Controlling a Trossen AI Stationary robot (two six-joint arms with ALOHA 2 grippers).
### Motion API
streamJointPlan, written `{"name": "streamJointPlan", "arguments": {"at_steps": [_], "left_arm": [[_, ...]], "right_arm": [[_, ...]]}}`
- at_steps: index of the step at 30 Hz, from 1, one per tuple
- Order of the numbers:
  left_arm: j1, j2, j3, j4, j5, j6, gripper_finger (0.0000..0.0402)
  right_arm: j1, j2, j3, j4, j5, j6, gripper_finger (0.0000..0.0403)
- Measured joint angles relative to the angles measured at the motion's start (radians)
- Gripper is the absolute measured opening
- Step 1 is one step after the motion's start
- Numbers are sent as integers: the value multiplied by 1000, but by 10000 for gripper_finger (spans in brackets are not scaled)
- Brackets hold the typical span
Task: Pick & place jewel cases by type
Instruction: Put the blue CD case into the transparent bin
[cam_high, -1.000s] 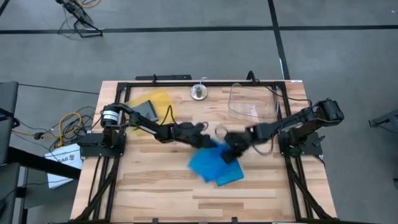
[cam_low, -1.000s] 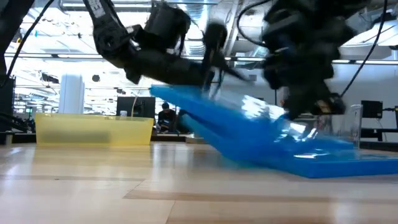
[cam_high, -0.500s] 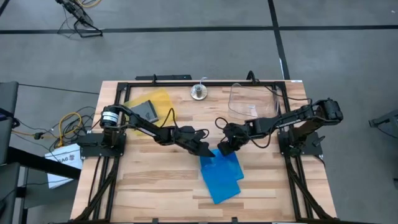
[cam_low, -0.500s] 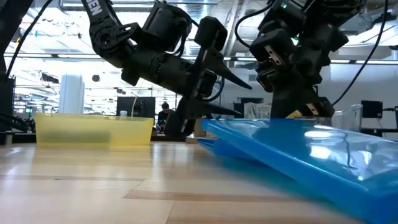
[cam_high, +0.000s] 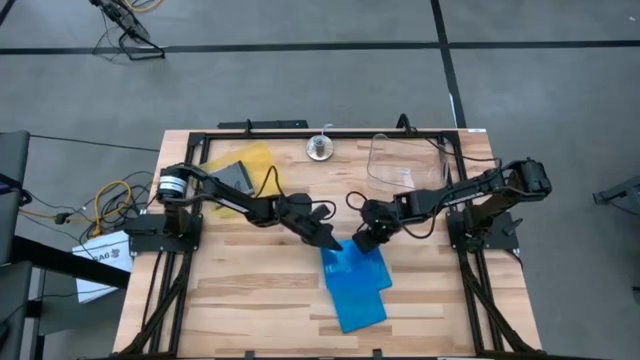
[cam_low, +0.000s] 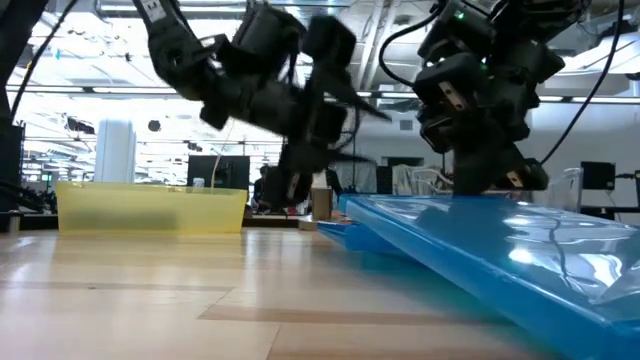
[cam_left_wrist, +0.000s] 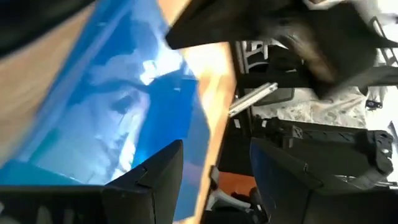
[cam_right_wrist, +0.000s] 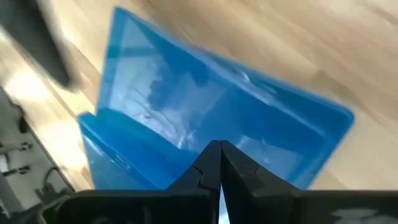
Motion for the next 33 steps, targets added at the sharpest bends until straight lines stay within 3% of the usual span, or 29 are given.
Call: {"name": "streamJointPlan", "arguments": {"at_steps": [8, 14, 24, 28, 33], "left_arm": [[-86, -241, 2, -282, -120, 34, 180], [-210, -323, -31, -443, -234, 9, 180], [-408, -265, -121, -226, -435, -155, 180], [-488, -192, -121, -128, -513, -230, 180], [-535, -90, -103, -22, -535, -311, 180]], "right_arm": [[104, -16, 87, -177, 2, 6, 0], [201, -16, 167, -321, 31, 104, 0], [378, -13, 191, -384, 85, 378, 0], [416, -13, 191, -418, 122, 414, 0], [436, -13, 191, -467, 171, 428, 0]]}}
